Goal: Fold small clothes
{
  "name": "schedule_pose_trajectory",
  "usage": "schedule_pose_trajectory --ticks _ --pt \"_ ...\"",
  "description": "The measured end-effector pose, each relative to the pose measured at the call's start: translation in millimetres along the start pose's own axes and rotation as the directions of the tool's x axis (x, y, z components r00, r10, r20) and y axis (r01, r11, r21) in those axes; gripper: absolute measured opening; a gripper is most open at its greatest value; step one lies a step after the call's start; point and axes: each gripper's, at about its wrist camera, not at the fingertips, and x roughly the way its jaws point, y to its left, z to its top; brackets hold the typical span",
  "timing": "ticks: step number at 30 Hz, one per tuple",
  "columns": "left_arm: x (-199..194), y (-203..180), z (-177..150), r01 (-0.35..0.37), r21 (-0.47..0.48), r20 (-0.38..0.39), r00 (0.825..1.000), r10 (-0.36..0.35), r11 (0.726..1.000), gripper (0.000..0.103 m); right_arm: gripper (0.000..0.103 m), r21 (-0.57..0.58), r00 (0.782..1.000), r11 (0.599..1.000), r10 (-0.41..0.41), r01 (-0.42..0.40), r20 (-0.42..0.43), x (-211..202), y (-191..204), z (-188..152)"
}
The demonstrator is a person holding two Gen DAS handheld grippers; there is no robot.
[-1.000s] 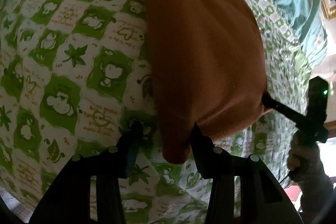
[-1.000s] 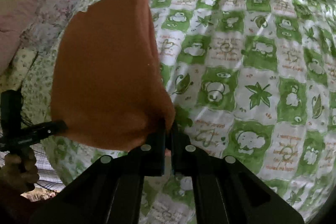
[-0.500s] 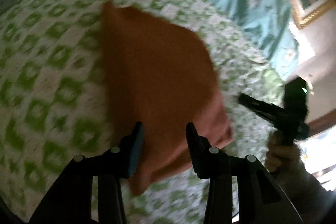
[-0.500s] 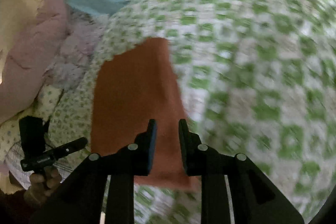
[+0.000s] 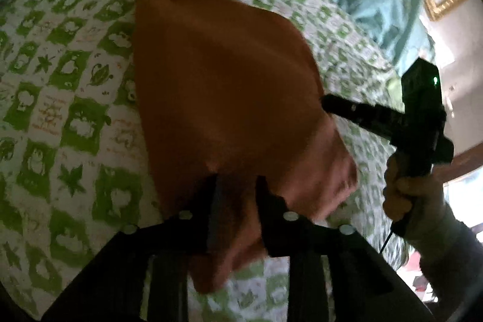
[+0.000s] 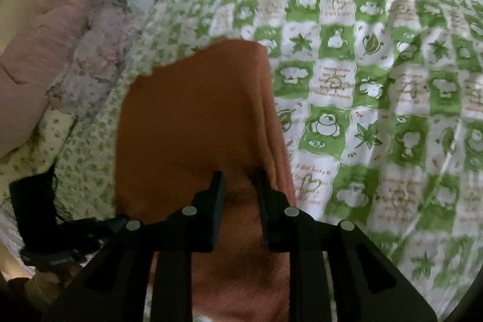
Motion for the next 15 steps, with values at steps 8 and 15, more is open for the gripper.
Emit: schedule_pose_trajectory --ticks 8,15 --pt "5.1 -5.1 -46.8 0.022 0.029 -0.072 0.997 -0.020 0.999 0.035 0.024 0.014 1.000 0.999 0.029 -0.029 0.004 -32.9 4.1 -50.0" --pt "-1.4 -8.1 -52.2 0.027 0.095 -0.073 0.997 -0.020 0.995 0.039 0.024 0.121 0.997 0.990 -0.071 0.074 -0.030 -23.2 -20.3 -82.5"
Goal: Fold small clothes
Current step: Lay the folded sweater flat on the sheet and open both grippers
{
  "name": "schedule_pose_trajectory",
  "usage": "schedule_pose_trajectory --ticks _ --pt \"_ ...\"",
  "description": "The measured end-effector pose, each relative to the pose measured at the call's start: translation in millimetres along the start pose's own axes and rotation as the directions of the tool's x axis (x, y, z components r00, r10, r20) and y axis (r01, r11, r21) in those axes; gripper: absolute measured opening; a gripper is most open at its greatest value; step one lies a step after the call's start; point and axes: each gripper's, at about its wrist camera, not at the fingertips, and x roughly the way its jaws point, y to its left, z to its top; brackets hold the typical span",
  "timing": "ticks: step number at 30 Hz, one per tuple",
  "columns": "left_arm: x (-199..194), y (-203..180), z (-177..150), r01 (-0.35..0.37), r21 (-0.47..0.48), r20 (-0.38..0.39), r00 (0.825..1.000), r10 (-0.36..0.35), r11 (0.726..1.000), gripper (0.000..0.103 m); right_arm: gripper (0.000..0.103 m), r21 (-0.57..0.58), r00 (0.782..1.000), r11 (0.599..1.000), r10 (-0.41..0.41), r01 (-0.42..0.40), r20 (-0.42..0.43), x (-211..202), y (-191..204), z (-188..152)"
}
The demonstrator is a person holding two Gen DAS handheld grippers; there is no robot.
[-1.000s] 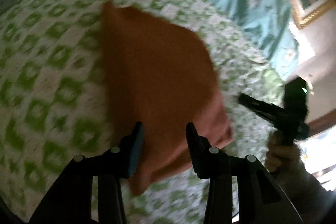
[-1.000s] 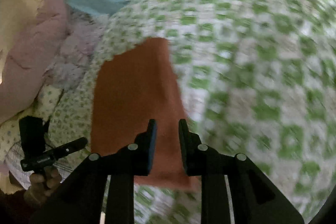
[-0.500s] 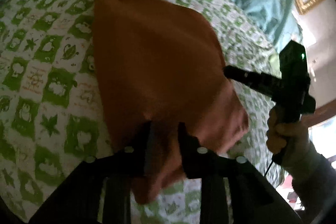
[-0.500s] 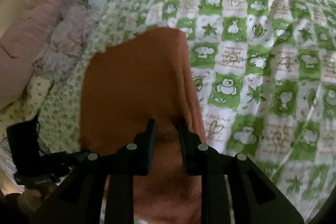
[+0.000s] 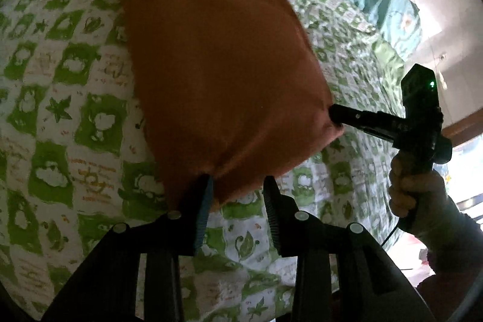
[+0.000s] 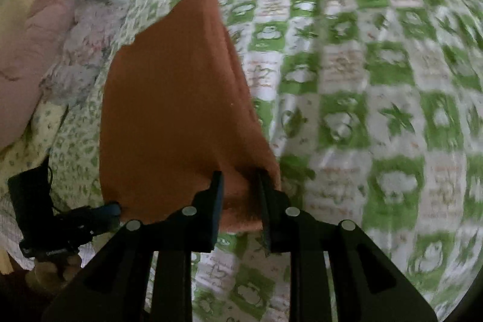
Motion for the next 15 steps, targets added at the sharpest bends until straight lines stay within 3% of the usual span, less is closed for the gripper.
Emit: schedule_pose_trajectory --ticks 3,6,8,15 --pt "-18.1 -2.4 -2.1 0.002 0.036 0.022 1.000 -0.003 0.999 0.049 0.024 -0.011 0.998 1.000 -0.002 0.002 0.062 -19.7 11.6 -4.9" --pt "-36.7 -2.0 -3.6 -0.018 0.065 0.052 0.999 0.014 0.998 0.055 0.038 -0.036 0.994 0.999 -0.008 0.012 0.109 -37.0 24.3 -15.1" --pt "-47.5 -2.1 -6.0 -0.054 0.086 0.081 0.996 0.047 0.995 0.059 0.047 -0.052 0.990 0.998 -0.016 0.023 0.142 -45.9 34.6 -26.9" --pt "-68.3 2.6 -28.7 -0.241 0.158 0.151 0.964 0.217 0.958 0.077 0.057 -0.138 0.983 0.986 -0.067 0.091 0.173 -50.3 66.6 -72.5"
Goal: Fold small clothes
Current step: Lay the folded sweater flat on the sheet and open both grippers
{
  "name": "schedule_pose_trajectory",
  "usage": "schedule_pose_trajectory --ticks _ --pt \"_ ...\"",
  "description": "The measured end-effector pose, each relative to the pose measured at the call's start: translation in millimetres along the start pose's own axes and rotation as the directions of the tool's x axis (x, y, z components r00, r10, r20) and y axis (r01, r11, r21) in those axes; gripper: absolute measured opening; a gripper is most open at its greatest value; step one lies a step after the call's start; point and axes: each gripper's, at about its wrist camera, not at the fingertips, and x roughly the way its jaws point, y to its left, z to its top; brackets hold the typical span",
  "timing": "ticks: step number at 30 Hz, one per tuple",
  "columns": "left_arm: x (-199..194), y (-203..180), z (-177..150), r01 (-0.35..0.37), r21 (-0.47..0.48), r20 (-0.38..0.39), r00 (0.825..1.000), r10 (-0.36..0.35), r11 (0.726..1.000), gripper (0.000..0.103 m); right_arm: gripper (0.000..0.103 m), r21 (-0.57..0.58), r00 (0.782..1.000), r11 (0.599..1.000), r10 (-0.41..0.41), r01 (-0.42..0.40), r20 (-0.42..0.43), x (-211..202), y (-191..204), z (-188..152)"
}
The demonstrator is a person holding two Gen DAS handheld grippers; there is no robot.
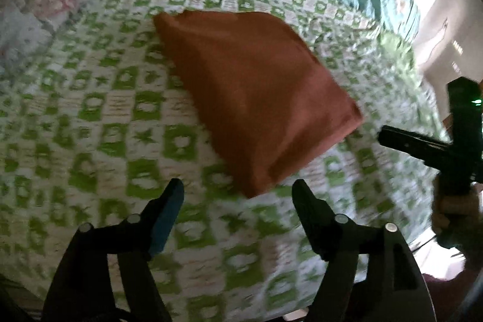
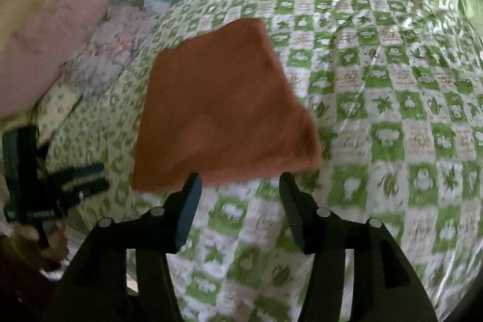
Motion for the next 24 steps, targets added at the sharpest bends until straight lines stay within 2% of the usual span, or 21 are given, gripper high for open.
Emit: schedule_pose_trajectory --ticks 5,7,10,17,24 --pt "-5.7 3.6 -20.3 -0.080 0.026 -0.006 0.997 0.080 0.996 0.080 0.068 -0.129 0.999 0.991 -0.047 0.044 -0.021 -4.6 25.0 -26.8" --pt "-6.4 4.1 -26.6 -0.097 0.036 -0.009 0.995 0.097 0.995 0.080 0.072 -0.142 0.999 0.989 -0.039 0.036 -0.016 -8.5 29.7 -33.3" --pt "-7.9 4.4 -29.8 -0.147 0.040 0.005 0.989 0.147 0.988 0.081 0.083 -0.138 1.000 0.990 -0.028 0.028 0.008 -13.9 32.3 -41.8" --pt "-5.6 12.9 -10.6 -0.189 -0.023 0.030 0.981 0.190 0.982 0.084 0.084 -0.174 0.998 0.983 -0.065 0.064 -0.004 -1.6 39.1 -29.8" --pt "6.1 6.7 13.6 -0.237 -0.011 0.032 0.971 0.237 0.971 0.085 0.084 -0.181 0.998 0.981 -0.066 0.064 -0.007 14.6 42.6 -7.5"
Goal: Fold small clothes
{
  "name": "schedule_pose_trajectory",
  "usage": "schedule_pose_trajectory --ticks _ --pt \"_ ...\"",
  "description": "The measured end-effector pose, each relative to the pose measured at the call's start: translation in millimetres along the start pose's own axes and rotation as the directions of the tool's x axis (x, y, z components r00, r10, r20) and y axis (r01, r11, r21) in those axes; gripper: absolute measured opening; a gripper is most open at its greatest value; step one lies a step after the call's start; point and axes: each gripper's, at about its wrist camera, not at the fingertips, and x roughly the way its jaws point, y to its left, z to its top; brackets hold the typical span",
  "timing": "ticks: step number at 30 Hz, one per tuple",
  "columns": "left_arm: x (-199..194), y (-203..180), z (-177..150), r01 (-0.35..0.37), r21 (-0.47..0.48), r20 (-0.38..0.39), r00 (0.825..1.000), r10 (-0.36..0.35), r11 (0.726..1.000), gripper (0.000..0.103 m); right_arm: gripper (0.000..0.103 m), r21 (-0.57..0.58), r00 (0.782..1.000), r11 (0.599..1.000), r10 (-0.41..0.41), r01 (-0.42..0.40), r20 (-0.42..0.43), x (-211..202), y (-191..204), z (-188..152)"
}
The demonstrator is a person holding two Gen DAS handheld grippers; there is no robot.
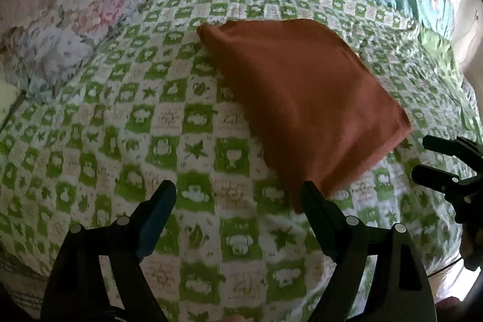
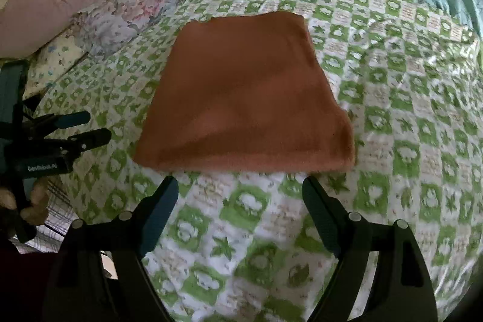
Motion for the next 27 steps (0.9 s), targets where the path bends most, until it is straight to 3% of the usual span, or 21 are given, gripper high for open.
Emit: schedule_pose_trajectory --ticks 27 --pt "31.6 -23.6 40.6 -0.098 0.052 -0.020 0.995 0.099 0.994 0.085 0.085 0.045 0.999 0.998 0.037 -0.036 -0.024 33.6 -15.2 46.0"
